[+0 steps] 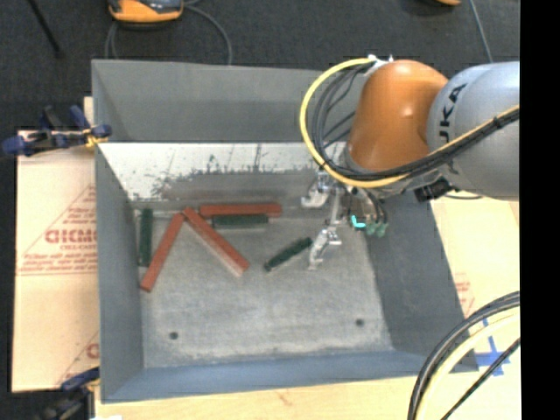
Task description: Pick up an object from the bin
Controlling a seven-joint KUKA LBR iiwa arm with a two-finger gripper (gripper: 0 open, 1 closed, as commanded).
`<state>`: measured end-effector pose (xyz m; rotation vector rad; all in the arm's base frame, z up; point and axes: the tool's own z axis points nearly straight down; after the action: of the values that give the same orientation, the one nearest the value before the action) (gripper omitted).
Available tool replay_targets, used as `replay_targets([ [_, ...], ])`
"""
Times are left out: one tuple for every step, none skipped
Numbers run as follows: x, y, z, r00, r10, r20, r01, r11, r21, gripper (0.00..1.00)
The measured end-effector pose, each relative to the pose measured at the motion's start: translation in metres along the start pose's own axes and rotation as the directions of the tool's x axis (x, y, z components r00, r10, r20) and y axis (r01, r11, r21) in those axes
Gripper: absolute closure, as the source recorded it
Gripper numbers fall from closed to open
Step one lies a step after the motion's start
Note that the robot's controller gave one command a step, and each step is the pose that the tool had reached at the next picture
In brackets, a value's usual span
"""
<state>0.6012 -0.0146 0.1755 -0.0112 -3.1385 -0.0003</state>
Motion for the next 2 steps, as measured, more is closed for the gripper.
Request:
replay_targets([
  [-0.002, 0.0, -0.004, 1.0, 0.0, 0.008, 0.0, 1.0, 0.0, 0.0],
  [-0.004, 0.001, 0.035, 0.992, -0.127, 0.011, 0.127, 0.992, 0.002, 0.0],
])
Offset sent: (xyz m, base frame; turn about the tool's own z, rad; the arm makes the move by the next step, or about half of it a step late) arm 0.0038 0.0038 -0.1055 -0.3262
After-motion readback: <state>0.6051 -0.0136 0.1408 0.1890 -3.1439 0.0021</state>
